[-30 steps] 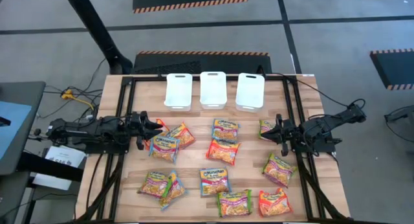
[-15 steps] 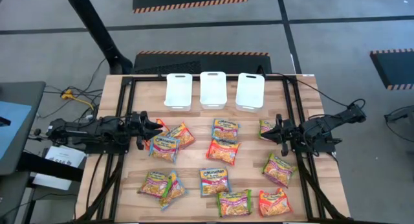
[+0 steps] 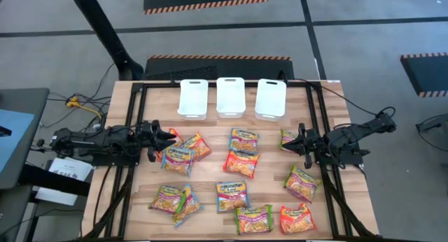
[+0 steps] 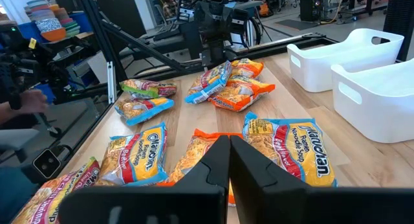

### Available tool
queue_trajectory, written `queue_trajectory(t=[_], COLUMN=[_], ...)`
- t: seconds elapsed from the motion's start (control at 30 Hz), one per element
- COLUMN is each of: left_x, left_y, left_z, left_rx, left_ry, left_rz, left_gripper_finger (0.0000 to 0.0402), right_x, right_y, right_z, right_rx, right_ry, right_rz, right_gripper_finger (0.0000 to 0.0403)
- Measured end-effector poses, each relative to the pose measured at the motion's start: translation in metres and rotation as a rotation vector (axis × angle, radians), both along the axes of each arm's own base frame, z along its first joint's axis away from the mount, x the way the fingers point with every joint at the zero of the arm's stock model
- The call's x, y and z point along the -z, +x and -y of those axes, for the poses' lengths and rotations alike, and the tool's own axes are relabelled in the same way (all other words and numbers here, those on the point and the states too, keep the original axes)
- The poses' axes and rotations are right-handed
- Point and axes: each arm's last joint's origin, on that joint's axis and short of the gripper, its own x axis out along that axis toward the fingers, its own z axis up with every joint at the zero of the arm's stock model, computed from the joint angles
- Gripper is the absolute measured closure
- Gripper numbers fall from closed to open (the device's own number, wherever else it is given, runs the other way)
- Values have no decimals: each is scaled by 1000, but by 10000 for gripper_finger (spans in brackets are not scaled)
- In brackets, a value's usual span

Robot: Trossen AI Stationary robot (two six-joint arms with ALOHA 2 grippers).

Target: Sort Maruchan noodles

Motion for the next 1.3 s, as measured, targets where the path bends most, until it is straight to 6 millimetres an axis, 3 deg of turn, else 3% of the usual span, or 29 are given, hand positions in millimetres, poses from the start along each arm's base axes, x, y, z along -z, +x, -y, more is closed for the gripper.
queue_trajectory(t=[0.7, 1.3], left_x=[0, 0], left_y=[0, 0], left_z=[0, 0], left_rx=[3, 14], left_ry=[-70, -69], left_rz=[9, 8], left_gripper_finger=[285, 285], right_x=[-1, -12], right_y=[0, 1], right_z=[0, 0], right_rx=[0, 23], right_ry=[2, 16], right_rz=[10, 134], right_gripper_finger=[369, 369])
